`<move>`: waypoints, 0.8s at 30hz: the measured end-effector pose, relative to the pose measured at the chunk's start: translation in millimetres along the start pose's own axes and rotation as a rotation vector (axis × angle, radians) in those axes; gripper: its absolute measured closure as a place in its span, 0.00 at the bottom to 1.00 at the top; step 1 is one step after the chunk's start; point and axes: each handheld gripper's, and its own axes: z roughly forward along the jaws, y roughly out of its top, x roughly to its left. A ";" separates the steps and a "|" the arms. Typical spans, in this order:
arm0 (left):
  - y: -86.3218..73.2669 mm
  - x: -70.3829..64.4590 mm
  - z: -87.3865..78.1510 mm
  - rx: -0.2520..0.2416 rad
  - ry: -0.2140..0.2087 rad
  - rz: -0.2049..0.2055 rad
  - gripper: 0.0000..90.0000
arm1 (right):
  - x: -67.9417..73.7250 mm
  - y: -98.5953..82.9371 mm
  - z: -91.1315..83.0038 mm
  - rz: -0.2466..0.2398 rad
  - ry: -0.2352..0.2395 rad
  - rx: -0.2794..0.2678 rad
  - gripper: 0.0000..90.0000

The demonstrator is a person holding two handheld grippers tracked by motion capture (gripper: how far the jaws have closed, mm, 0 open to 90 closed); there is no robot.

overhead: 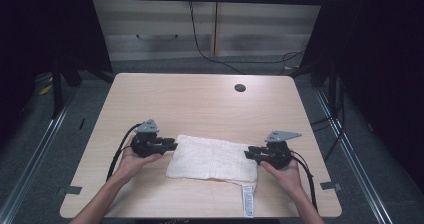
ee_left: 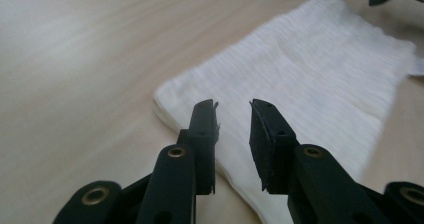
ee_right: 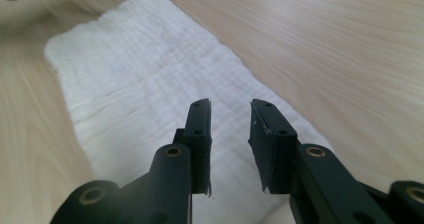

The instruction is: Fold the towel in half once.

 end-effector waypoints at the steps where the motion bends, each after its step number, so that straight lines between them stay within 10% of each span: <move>1: 3.6 3.4 6.0 0.005 0.003 -0.007 0.80 | -1.1 2.9 6.5 -0.009 -0.003 0.014 0.78; 9: -3.2 12.7 42.7 0.058 0.053 -0.036 0.78 | -7.8 4.0 44.3 0.011 0.004 0.103 0.80; 24: -33.2 -8.9 2.4 0.092 0.066 -0.022 0.79 | 12.5 1.7 50.4 -0.037 0.043 0.118 0.80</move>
